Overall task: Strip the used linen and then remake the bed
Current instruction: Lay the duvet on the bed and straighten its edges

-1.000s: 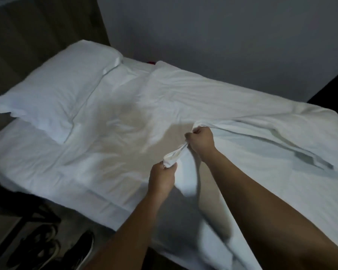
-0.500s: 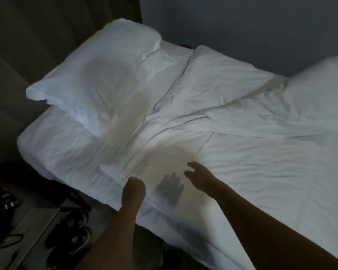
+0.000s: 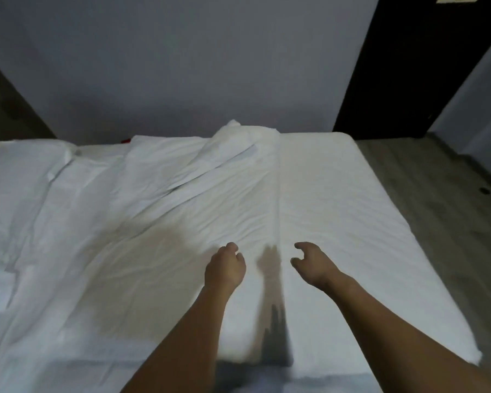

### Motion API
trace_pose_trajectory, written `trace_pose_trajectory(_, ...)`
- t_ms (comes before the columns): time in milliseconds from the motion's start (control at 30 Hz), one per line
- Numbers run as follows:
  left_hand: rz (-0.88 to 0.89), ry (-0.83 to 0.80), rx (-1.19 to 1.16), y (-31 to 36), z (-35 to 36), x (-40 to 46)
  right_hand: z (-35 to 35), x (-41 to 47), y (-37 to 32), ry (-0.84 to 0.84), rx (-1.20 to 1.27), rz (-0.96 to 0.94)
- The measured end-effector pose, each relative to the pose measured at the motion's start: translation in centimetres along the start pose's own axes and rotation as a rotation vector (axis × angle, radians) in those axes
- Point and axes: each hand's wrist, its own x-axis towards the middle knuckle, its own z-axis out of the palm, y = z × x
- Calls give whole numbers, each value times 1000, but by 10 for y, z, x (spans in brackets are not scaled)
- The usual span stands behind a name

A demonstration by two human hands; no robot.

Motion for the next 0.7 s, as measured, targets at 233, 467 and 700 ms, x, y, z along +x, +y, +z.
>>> trace_pose_trajectory(233, 33, -39, 149, 94, 68, -72, -78, -49, 101, -23, -4, -30)
trace_pose_trajectory(467, 104, -27, 191, 153, 100, -71, -125, -62, 155, 63, 55, -59)
trace_pose_trajectory(700, 329, -46, 321, 284, 187, -79, -207, -74, 282, 183, 64, 74)
